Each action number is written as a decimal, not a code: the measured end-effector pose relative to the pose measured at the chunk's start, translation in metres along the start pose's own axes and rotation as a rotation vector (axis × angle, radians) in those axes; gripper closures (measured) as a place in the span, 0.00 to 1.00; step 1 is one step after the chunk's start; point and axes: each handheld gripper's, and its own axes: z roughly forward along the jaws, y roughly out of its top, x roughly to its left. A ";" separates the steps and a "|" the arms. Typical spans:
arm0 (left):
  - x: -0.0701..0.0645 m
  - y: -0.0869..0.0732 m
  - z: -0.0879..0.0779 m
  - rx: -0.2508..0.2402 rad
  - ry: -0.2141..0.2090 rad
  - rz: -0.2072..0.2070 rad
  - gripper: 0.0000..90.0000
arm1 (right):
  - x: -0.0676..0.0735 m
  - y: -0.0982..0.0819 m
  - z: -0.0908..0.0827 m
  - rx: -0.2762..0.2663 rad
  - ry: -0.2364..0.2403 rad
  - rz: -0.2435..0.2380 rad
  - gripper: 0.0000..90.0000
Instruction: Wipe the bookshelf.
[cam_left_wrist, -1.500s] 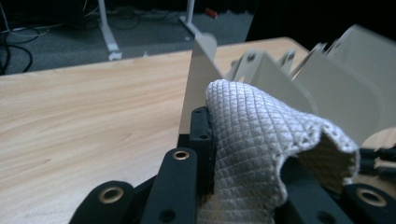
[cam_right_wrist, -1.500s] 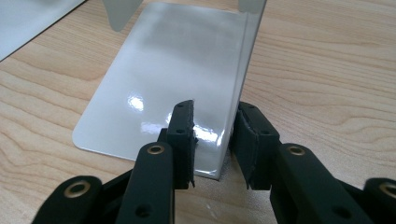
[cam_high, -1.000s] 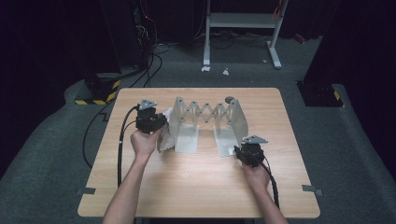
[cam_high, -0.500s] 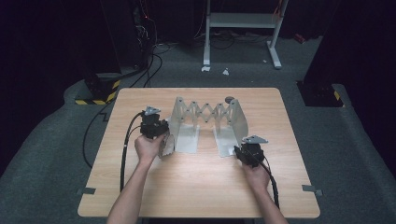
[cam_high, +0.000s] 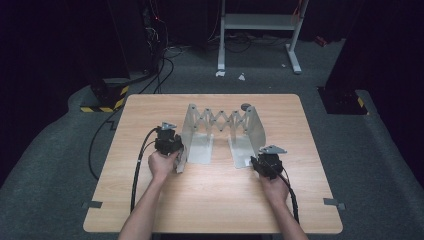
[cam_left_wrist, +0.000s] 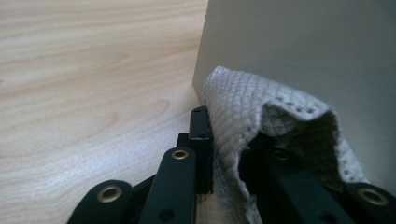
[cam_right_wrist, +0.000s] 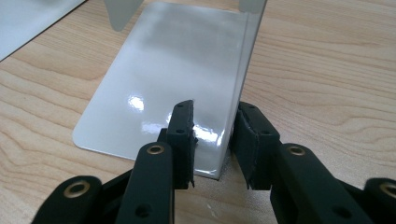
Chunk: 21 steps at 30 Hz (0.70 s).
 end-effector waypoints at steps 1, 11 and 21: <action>-0.001 -0.003 0.002 0.014 0.009 0.011 0.89 | 0.000 0.000 0.000 0.000 0.000 0.000 0.76; -0.005 -0.011 0.010 0.056 0.007 0.040 0.89 | 0.000 0.000 0.000 -0.001 -0.004 0.004 0.85; -0.007 -0.009 0.004 0.054 -0.001 0.060 0.89 | 0.001 0.000 -0.001 -0.004 -0.020 0.005 0.93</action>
